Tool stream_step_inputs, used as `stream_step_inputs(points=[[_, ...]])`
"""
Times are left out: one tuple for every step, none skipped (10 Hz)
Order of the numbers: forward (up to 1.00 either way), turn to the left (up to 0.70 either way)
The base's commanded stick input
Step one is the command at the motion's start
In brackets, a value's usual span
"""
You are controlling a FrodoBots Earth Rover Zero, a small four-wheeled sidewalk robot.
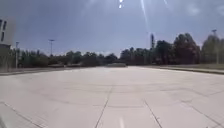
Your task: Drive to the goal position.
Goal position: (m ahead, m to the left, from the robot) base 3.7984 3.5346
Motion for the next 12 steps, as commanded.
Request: stream_step_inputs(points=[[0.85,0.00],[0.85,0.00],[0.85,0.00],[0.85,0.00],[0.85,0.00],[0.85,0.00],[0.85,0.00],[0.85,0.00],[0.85,0.00],[0.85,0.00],[0.82,0.00],[0.77,0.00]])
